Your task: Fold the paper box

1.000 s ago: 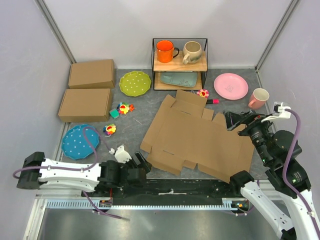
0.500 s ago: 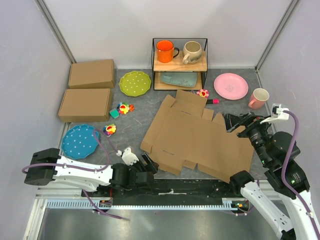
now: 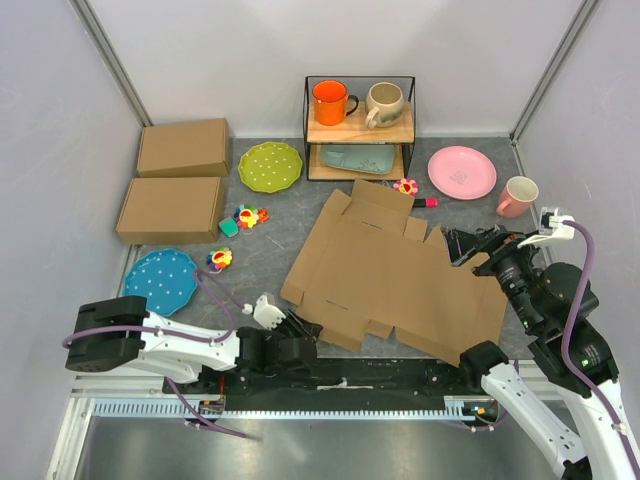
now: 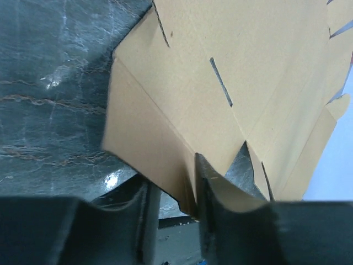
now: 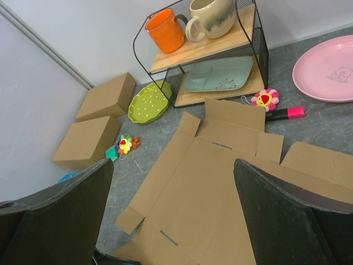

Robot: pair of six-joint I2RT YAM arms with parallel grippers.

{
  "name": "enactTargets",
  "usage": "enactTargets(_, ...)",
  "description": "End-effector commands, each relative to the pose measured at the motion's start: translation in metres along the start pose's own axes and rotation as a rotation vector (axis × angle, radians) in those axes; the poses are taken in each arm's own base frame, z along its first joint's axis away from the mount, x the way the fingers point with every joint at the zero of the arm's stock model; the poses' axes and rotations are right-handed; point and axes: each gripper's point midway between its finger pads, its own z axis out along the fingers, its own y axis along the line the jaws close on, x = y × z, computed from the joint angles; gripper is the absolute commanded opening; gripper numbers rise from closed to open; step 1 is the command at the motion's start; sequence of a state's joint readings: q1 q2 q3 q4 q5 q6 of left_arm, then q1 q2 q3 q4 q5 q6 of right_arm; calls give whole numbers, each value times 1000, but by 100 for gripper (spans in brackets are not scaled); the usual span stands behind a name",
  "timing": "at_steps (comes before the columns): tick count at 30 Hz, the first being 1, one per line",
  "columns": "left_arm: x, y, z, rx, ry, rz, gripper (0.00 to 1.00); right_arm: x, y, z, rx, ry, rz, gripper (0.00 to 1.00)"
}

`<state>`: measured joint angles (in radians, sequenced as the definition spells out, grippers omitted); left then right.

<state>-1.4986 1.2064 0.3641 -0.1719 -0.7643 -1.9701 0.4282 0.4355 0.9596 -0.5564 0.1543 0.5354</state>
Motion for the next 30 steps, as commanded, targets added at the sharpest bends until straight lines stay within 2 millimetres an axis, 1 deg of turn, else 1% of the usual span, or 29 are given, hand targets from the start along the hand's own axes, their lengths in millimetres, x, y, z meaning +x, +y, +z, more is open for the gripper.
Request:
enactTargets(1, -9, -22, 0, 54, -20, -269, 29, 0, 2, 1, -10, -1, 1, 98)
enactTargets(2, -12, -21, -1, 49, -32, -248, 25, -1, 3, 1, -12, -1, 3, 98)
enactTargets(3, -16, -23, -2, 50, -42, -239, 16, -2, 4, 0, -15, -7, 2, 98)
enactTargets(4, -20, -31, -7, 64, -48, -229, 12, -4, 4, 0, -16, -10, 1, 98)
enactTargets(6, -35, -27, -11, 45, -103, -170, 2, -12, 7, -2, -20, -27, -1, 98)
enactTargets(7, -41, -37, -17, 57, -117, -154, 2, -16, 9, -3, -21, -37, -1, 98)
enactTargets(8, -52, -47, -25, 86, -146, -154, 2, -19, 10, -4, -22, -43, -9, 98)
enactTargets(9, -63, -41, -28, 58, -181, -97, 2, -28, 12, -7, -25, -62, -9, 98)
enactTargets(10, -72, -56, -37, 86, -212, -64, 2, -32, 14, -8, -28, -71, -11, 98)
enactTargets(11, -83, -66, -47, 107, -228, -46, 2, -36, 15, -10, -30, -81, -12, 98)
enactTargets(12, -92, -68, -54, 101, -254, 16, 2, -43, 19, -12, -35, -97, -12, 98)
enactTargets(13, -105, -89, -68, 138, -287, 99, 2, -48, 20, -14, -37, -107, -15, 98)
enactTargets(14, -115, -103, -80, 171, -302, 137, 2, -56, 23, -18, -41, -128, -20, 98)
enactTargets(15, -126, -131, -99, 225, -313, 147, 2, -61, 22, -20, -32, -141, -26, 98)
enactTargets(16, -137, -141, -110, 230, -357, 306, 2, -65, 22, -23, -25, -151, -31, 98)
enactTargets(17, -145, -155, -121, 253, -376, 359, 2, -70, 21, -25, -18, -165, -35, 98)
enactTargets(18, -161, -183, -145, 303, -407, 443, 2, -82, 22, -31, -9, -197, -40, 98)
enactTargets(19, -167, -197, -154, 326, -426, 495, 2, -87, 22, -34, -7, -211, -42, 98)
enactTargets(20, -173, -213, -166, 360, -445, 537, 2, -96, 25, -39, -9, -235, -37, 98)
enactTargets(21, -182, -235, -184, 403, -461, 563, 2, -102, 27, -43, -11, -248, -27, 98)
enactTargets(22, -184, -254, -196, 450, -480, 668, 2, -106, 29, -45, -17, -258, -18, 98)
enactTargets(23, -185, -266, -204, 478, -483, 713, 2, -111, 32, -49, -26, -265, -14, 98)
enactTargets(24, -195, -288, -226, 537, -487, 706, 2, -119, 38, -55, -46, -280, -5, 98)
enactTargets(25, -179, -304, -229, 592, -456, 823, 2, -123, 41, -58, -53, -285, 4, 98)
enactTargets(26, -174, -314, -237, 630, -436, 862, 2, -124, 41, -61, -52, -282, 6, 98)
enactTargets(27, -180, -334, -260, 697, -423, 853, 2, -132, 45, -68, -64, -300, 10, 98)
enactTargets(28, -159, -347, -262, 759, -365, 926, 2, -134, 45, -70, -64, -303, 10, 98)
enactTargets(29, -150, -349, -263, 767, -324, 980, 2, -137, 45, -74, -58, -308, 11, 98)
enactTargets(30, -156, -362, -281, 817, -318, 959, 2, -140, 44, -79, -55, -321, 13, 98)
